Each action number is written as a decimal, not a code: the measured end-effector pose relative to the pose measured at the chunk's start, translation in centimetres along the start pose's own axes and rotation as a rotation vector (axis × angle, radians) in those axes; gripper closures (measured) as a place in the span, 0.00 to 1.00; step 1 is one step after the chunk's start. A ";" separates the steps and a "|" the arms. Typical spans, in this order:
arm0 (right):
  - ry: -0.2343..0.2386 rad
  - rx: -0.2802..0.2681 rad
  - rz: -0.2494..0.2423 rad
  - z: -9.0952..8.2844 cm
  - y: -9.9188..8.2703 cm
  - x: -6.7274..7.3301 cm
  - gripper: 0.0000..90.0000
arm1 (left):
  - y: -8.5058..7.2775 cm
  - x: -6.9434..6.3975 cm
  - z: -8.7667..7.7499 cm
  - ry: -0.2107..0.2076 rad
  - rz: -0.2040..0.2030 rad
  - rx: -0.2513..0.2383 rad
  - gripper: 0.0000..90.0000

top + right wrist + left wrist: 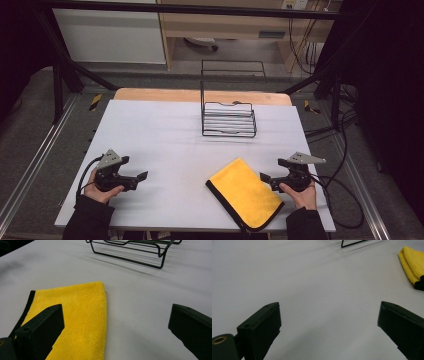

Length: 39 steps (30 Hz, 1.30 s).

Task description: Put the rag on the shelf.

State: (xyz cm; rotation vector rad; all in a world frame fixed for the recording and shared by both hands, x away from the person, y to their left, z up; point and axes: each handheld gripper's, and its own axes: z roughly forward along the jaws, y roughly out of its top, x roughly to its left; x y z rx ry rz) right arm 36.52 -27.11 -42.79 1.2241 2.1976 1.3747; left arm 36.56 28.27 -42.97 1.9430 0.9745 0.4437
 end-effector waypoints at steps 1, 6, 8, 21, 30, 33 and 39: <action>-0.001 0.001 -0.001 0.0 0.0 0.0 0.01 | 0.0 0.0 0.0 -0.001 -0.001 0.000 0.05; -0.001 0.007 0.001 0.0 0.0 0.1 0.01 | 0.1 -0.2 0.1 0.002 -0.001 0.004 0.05; -0.001 0.008 0.000 0.1 -0.1 0.1 0.01 | 0.1 -0.4 0.2 0.000 0.003 0.007 0.05; 0.002 0.039 -0.020 1.0 0.0 0.9 0.02 | 0.8 -2.5 1.5 -0.011 0.033 0.028 0.03; 0.016 0.071 -0.037 1.7 0.0 1.5 0.03 | 2.0 -5.3 3.2 -0.049 0.049 0.049 0.07; 0.021 0.077 -0.033 1.8 0.0 1.5 0.04 | 2.4 -6.5 3.8 -0.050 0.066 0.053 0.09; 0.020 0.076 -0.032 1.7 -0.1 1.6 0.04 | 3.4 -8.8 5.3 -0.066 0.080 0.064 0.13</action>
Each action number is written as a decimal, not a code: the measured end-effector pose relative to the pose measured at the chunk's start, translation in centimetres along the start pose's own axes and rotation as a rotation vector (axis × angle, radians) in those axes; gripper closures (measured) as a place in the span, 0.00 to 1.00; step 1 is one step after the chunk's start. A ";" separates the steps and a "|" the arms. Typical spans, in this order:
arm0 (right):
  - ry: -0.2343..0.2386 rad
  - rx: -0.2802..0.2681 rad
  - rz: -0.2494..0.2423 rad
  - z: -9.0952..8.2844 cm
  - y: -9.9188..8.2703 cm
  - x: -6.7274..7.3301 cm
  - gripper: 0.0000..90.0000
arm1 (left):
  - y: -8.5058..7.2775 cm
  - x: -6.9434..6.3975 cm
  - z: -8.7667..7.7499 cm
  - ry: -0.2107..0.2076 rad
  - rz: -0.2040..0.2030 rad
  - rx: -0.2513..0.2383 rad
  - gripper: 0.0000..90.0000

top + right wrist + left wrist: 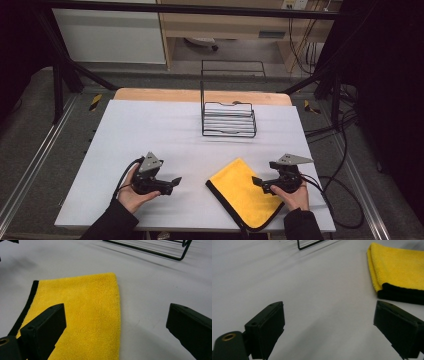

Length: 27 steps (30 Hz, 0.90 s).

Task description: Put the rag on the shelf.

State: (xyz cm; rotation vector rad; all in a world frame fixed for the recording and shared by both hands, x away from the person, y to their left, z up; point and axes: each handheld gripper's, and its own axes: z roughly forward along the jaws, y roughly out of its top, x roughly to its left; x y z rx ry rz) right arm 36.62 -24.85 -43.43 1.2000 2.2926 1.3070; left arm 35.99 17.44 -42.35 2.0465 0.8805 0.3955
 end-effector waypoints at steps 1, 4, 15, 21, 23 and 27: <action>0.000 -0.002 -0.001 0.0 0.0 0.0 0.04 | 0.2 -0.3 0.3 0.001 0.002 -0.001 0.14; -0.001 -0.001 -0.003 0.0 0.0 0.0 0.04 | 0.9 -1.2 1.2 -0.007 0.005 -0.001 0.17; 0.003 0.014 -0.005 0.1 -0.1 0.1 0.05 | 2.5 -4.3 4.4 -0.049 -0.027 0.018 0.30; 0.006 0.019 -0.005 0.1 -0.2 0.2 0.05 | 2.4 -5.6 5.9 -0.065 -0.047 0.067 0.41; 0.007 0.023 -0.005 0.1 -0.2 0.2 0.05 | 2.4 -5.7 6.1 -0.062 -0.044 0.073 0.42; 0.010 0.024 -0.007 0.2 -0.2 0.2 0.05 | 2.4 -6.2 6.4 -0.063 -0.041 0.065 0.44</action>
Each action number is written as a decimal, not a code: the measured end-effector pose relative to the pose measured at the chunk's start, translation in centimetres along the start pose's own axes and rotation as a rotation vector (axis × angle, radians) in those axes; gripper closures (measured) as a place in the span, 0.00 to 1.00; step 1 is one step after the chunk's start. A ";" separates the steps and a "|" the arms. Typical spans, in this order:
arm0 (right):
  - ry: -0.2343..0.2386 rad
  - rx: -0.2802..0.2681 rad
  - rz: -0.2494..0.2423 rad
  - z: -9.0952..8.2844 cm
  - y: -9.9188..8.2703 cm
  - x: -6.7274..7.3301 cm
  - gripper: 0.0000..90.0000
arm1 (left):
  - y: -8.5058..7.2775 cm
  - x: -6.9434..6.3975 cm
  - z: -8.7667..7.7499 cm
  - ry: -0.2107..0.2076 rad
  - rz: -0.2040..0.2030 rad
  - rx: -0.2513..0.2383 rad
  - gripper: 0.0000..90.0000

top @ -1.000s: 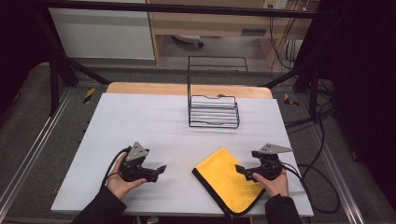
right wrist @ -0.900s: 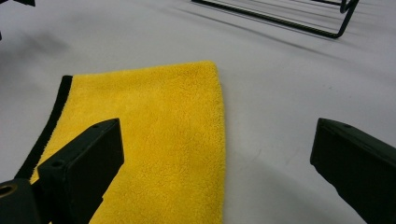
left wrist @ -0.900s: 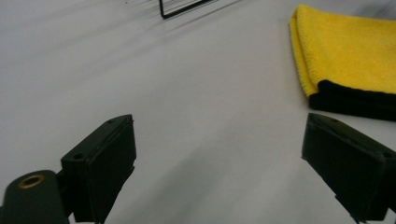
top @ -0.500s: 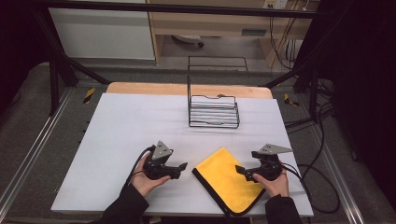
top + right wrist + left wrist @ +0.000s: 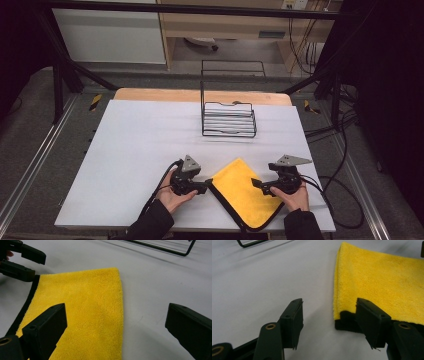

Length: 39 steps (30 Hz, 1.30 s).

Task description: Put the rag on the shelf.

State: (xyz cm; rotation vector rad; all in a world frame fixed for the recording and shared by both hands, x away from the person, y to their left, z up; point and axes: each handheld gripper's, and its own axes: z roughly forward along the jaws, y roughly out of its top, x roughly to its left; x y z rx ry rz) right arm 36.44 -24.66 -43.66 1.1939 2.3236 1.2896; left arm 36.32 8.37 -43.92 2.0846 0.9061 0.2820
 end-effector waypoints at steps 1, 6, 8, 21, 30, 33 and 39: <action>0.000 0.000 0.000 0.0 0.0 0.0 0.05 | 0.0 -0.1 0.1 -0.001 0.006 0.001 0.44; 0.002 0.000 0.000 0.0 0.0 0.0 0.05 | 0.0 -0.5 0.9 -0.028 -0.015 0.030 0.52; 0.005 0.006 -0.005 0.0 0.0 0.0 0.06 | 0.0 -0.5 1.1 -0.042 -0.039 0.041 0.57; 0.002 0.053 -0.015 0.4 -0.2 0.1 0.19 | -0.3 -1.3 1.9 -0.041 -0.071 0.056 0.73; -0.006 0.095 -0.037 0.6 -0.4 0.1 0.42 | -0.1 -1.1 2.0 -0.059 -0.140 0.082 0.77; -0.010 0.119 -0.036 0.6 -0.4 0.1 0.51 | 0.2 -1.3 2.1 -0.055 -0.147 0.099 0.82; 0.009 0.163 -0.018 1.0 -0.5 0.0 0.69 | 0.3 -1.3 2.0 -0.060 -0.156 0.106 0.87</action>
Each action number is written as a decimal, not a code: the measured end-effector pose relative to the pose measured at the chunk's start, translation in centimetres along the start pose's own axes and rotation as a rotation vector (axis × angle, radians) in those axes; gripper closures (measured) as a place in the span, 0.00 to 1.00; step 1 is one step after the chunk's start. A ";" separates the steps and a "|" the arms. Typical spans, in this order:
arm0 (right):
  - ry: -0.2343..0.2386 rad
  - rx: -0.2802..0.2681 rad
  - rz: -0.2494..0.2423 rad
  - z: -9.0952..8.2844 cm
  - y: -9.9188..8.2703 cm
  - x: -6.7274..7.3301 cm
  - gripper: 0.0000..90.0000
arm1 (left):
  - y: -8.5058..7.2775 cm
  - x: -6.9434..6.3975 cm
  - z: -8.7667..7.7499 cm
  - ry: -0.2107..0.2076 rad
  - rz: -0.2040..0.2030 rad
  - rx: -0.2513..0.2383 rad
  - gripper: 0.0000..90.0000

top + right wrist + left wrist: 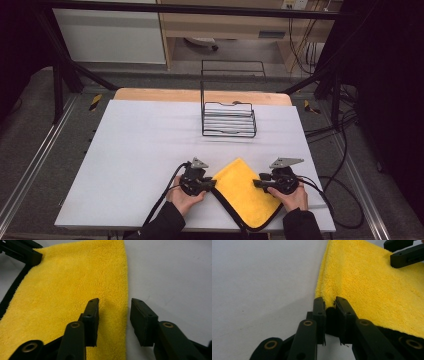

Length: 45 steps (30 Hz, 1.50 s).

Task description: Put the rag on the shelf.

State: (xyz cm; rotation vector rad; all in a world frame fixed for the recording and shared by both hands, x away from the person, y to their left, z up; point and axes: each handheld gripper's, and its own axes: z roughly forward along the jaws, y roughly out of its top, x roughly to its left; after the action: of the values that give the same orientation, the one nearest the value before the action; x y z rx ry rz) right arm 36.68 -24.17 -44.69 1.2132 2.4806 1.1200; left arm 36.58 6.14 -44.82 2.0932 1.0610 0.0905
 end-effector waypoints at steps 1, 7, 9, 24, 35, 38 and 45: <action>0.000 0.000 0.000 0.0 0.0 0.0 0.69 | 0.0 0.0 0.0 -0.001 -0.001 0.000 0.88; 0.030 0.020 0.042 0.1 0.1 0.1 0.88 | 0.2 0.0 -0.1 -0.009 0.007 0.002 0.90; 0.033 0.020 0.058 -0.1 0.2 0.2 0.92 | 0.3 0.0 -0.3 -0.006 0.022 0.004 0.90; 0.007 -0.043 0.131 0.9 1.4 2.1 0.93 | 3.2 1.6 -1.9 0.077 0.124 0.021 0.91; -0.050 -0.105 0.213 2.3 1.9 3.2 0.93 | 5.8 4.6 0.1 0.127 0.111 0.023 0.91; -0.064 -0.102 0.219 2.3 1.7 3.4 0.93 | 5.8 5.1 1.0 0.127 0.085 0.022 0.91; -0.097 -0.079 0.185 2.6 1.5 3.3 0.89 | 4.9 5.1 0.9 0.119 0.099 -0.029 0.86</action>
State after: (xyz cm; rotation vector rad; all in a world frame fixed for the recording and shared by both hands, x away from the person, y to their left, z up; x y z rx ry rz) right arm 36.59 -19.71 -44.91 1.4606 2.2689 1.1596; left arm 43.49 7.53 -43.52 2.1350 1.0193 0.2803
